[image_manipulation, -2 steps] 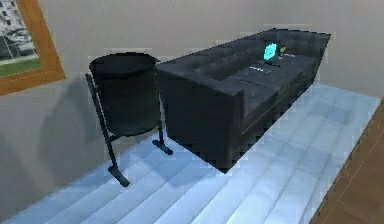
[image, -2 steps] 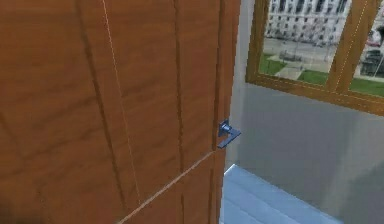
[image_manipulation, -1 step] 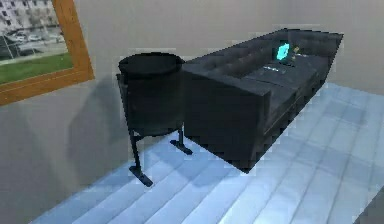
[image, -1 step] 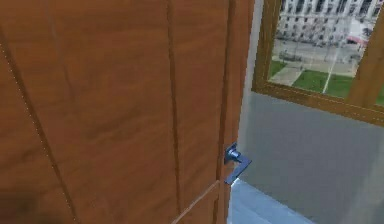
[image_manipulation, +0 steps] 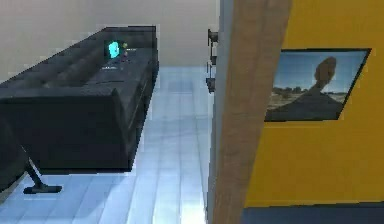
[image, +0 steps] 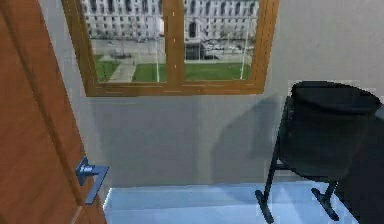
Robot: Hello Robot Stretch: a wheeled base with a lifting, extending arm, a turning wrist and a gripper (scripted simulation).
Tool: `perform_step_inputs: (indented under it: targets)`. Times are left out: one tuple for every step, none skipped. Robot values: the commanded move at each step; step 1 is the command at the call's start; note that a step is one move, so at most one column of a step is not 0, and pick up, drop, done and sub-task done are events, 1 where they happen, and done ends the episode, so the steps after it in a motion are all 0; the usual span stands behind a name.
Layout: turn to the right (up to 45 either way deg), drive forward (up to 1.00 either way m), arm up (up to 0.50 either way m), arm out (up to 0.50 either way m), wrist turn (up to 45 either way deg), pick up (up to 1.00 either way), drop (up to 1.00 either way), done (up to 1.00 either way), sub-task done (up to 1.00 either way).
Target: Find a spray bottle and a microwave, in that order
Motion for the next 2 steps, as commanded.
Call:
perform_step_inputs:
  targets:
    - [45.0, 0.00, 0.00, 0.00, 0.0, 0.00, 0.00, 0.00, 0.00]
    - [33.0, 0.00, 0.00, 0.00, 0.0, 0.00, 0.00, 0.00, 0.00]
